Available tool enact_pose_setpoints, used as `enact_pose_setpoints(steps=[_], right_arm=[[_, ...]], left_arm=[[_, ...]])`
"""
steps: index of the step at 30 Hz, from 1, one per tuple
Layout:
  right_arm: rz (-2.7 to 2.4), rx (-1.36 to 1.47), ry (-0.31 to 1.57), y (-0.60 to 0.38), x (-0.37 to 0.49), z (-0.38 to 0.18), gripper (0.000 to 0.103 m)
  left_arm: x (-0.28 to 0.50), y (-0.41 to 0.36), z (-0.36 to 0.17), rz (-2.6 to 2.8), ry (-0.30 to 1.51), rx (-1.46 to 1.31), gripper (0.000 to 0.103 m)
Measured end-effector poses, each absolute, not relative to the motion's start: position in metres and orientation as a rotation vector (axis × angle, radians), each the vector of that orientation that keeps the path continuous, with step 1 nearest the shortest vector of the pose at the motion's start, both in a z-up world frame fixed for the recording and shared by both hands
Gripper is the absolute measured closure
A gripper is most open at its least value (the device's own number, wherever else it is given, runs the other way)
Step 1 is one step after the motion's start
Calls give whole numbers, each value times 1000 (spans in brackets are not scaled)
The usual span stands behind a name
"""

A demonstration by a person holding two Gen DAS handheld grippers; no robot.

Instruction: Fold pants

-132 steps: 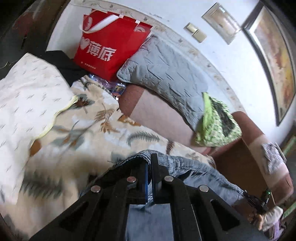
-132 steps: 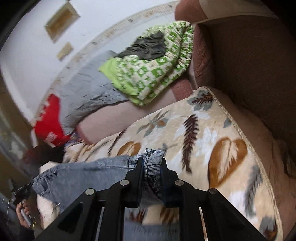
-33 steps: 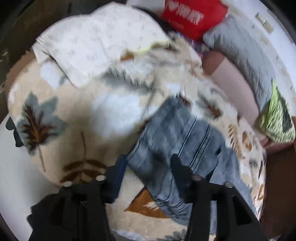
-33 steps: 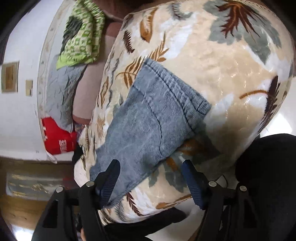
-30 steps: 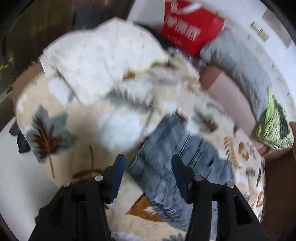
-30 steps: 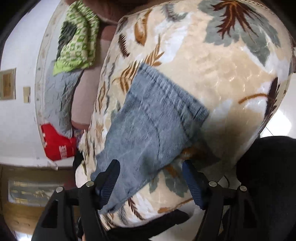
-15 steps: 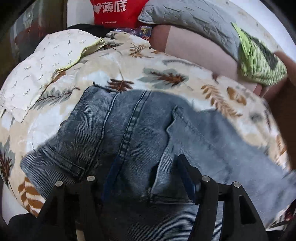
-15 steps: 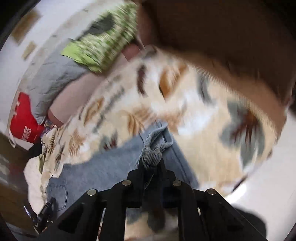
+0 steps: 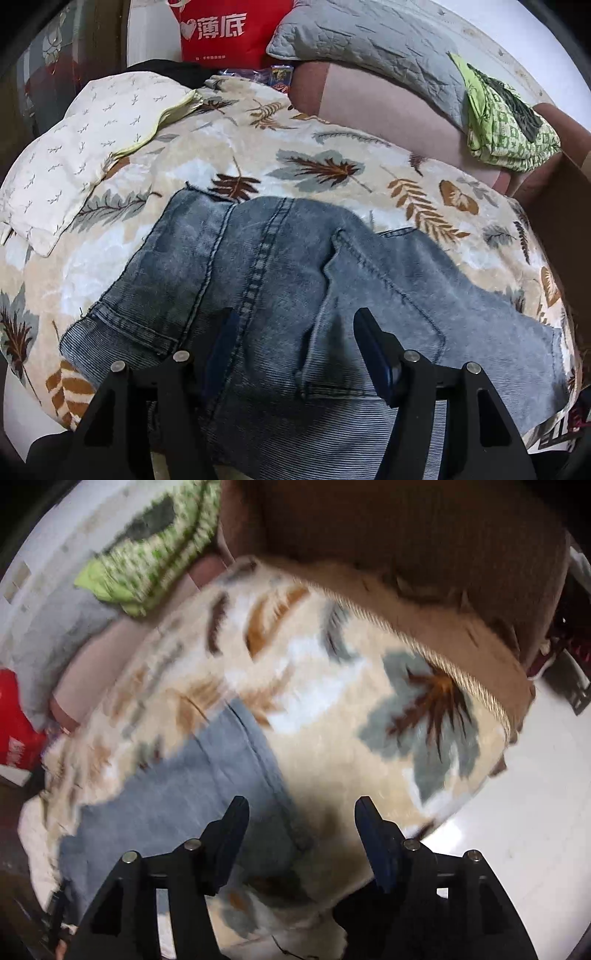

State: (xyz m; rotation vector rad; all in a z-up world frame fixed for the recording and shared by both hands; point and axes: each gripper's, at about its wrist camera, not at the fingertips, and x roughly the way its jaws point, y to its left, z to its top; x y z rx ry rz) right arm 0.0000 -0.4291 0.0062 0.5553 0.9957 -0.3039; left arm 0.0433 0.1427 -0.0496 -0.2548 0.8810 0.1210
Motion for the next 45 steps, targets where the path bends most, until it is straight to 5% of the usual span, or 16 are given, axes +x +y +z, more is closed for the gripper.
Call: enact_pose_setpoints(steps=[5,13,20,29,37,45], right_arm=[[-49,594,961,-394,35,15,36],[36,739,1051,-407,105,-75,36],[34,853,894,-421,45,-22,30],[104,718,1071,-366,18,-78,27],[107,693,1026,-357,12,-38,26],[74,761,1065,-375,16,-59,20]], left_arm=[[44,120,-35,69,836,-215,37],[63,78,-74,6,981,-102,25],[58,55,-60,-19,941,-53,25],[43,42,-48,-7,945,-43,25],[31,41,-42,0,939,-35,25],[27,38,-41,1,941,-25,25]])
